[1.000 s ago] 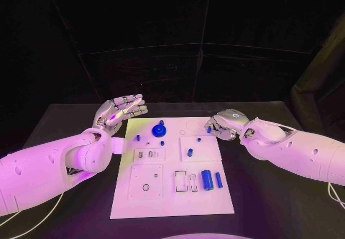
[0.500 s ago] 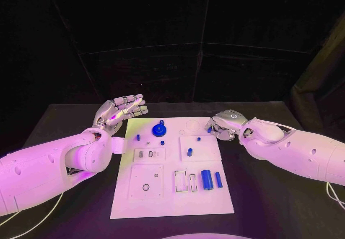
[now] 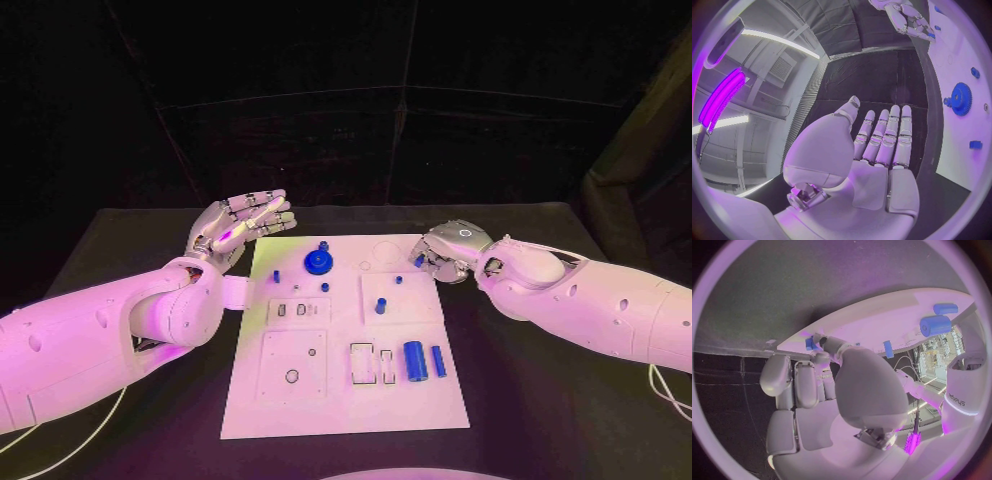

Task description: Assemble the parts on the task board

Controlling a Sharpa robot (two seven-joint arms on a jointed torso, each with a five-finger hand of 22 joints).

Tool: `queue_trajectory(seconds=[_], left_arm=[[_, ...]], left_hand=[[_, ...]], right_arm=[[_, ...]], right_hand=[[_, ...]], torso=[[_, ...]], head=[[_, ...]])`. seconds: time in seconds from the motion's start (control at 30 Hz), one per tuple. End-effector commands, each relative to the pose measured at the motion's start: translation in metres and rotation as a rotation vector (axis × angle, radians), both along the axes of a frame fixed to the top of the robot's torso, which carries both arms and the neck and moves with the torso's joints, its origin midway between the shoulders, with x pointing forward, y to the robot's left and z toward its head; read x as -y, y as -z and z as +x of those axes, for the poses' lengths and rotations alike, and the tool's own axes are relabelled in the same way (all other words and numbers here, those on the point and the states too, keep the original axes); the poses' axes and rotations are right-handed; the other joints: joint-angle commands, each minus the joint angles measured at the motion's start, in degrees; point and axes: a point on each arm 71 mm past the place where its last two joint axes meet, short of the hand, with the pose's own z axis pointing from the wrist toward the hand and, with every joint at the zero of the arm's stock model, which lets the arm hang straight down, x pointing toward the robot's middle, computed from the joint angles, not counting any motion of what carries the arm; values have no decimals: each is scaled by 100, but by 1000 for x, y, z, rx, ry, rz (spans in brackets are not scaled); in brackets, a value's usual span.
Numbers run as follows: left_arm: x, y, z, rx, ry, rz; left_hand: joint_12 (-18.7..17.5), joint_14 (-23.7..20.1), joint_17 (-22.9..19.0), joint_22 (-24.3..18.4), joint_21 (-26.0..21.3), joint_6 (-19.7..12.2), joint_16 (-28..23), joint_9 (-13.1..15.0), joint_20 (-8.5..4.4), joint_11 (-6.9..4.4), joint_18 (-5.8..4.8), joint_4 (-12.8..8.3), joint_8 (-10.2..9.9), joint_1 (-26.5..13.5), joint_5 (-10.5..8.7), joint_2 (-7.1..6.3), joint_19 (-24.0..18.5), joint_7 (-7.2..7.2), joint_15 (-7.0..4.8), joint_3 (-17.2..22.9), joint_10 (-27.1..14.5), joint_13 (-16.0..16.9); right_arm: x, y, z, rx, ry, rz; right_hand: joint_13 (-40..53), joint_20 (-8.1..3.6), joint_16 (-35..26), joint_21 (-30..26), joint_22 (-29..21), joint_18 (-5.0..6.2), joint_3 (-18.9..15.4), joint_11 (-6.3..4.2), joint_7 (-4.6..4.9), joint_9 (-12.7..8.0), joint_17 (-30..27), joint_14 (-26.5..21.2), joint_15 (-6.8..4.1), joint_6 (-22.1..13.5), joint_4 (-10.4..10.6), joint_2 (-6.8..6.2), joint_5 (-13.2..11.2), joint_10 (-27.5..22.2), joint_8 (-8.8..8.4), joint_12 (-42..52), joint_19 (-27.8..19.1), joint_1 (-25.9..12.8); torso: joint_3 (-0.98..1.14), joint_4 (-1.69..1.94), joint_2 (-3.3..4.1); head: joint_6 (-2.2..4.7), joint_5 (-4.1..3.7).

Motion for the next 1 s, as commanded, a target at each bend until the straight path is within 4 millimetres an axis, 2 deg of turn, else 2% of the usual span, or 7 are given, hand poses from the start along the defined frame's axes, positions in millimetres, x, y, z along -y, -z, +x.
queue_trajectory(seconds=[0.03, 0.27, 0.47, 0.77, 0.97, 1.0], left_arm=[[1, -1, 0, 5, 16, -4], [1, -1, 0, 3, 17, -4], [1, -1, 0, 2, 17, -4], [1, -1, -1, 0, 20, -5], [2, -1, -1, -5, 29, -9], [2, -1, -1, -7, 32, -9]], left_hand=[[-28, 8, -8, -5, -37, 43, -25, -5, -3, 23, 104, -23, -30, -16, 1, 40, 45, 406, 31, -4, 22, -6], [-33, 6, -10, -8, -41, 41, -29, -6, -3, 24, 103, -27, -33, -17, 1, 39, 45, 405, 32, -3, 19, -6], [-33, 6, -10, -8, -41, 41, -29, -6, -3, 24, 103, -27, -33, -17, 1, 39, 45, 405, 32, -3, 19, -6], [-33, 6, -10, -8, -41, 41, -29, -6, -3, 24, 103, -27, -33, -17, 1, 39, 45, 405, 32, -3, 19, -6], [-39, 36, -9, -17, -53, 52, -27, -6, -5, 20, 104, -37, -40, -29, 2, 42, 53, 403, 26, 0, 33, -3], [-38, 76, -5, -22, -56, 66, -15, -5, -8, 14, 110, -42, -43, -42, 2, 45, 70, 398, 16, 1, 54, 0]], right_arm=[[-1, -1, 0, 13, 8, -12], [-3, -6, -1, 62, 3, 21], [-6, -12, -5, 98, -10, 58], [-14, -31, -9, 122, -26, 158], [-19, -47, -11, 41, 2, 311], [-21, -49, -11, 15, 6, 351]], right_hand=[[6, 47, 11, -13, -12, -92, -16, 43, 1, 2, 2, 237, 57, 63, 59, 3, -29, -2, 3, 35, -15, -83], [-7, 71, 7, -21, -20, -87, -109, 47, -4, 35, 6, 238, 69, 284, 233, 106, -124, -9, 88, 20, -12, -252], [-32, 66, 5, -14, 5, -91, -122, 33, -20, 59, 9, 238, 60, 408, 286, 188, -219, -18, 159, -12, 8, -249], [-204, 62, -23, -8, 22, -94, -123, 32, -19, 66, -28, 229, 57, 432, 295, 209, -243, -118, 181, -213, 22, -235], [-258, 63, -27, -7, 28, -97, -128, 43, -3, 55, -27, 227, 62, 384, 301, 206, -279, -150, 162, -282, 29, -229], [-258, 64, -24, -10, 22, -96, -128, 45, 0, 52, -23, 228, 63, 373, 301, 209, -280, -149, 156, -283, 27, -226]], torso=[[1, -5, 2], [1, -3, 0], [-2, -3, -7], [-10, -1, -15], [-16, 6, -17], [-17, 6, -20]], head=[[-3, 1], [-11, -2], [-14, -13], [14, -11], [41, 13], [45, 36]])
